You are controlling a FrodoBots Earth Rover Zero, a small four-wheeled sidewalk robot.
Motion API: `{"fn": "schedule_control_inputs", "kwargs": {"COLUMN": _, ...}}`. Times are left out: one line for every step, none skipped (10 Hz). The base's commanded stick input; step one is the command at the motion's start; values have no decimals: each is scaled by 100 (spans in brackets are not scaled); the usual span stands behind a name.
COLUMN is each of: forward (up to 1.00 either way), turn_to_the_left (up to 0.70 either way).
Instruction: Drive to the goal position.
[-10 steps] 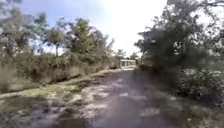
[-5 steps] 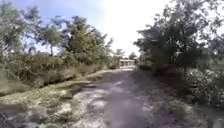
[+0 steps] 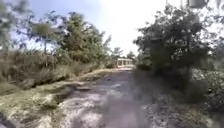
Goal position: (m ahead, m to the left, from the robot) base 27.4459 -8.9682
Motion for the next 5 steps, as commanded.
{"fn": "schedule_control_inputs", "kwargs": {"forward": 70, "turn_to_the_left": 0}}
{"fn": "schedule_control_inputs", "kwargs": {"forward": 70, "turn_to_the_left": 0}}
{"fn": "schedule_control_inputs", "kwargs": {"forward": 70, "turn_to_the_left": 0}}
{"fn": "schedule_control_inputs", "kwargs": {"forward": 70, "turn_to_the_left": 0}}
{"fn": "schedule_control_inputs", "kwargs": {"forward": 70, "turn_to_the_left": 0}}
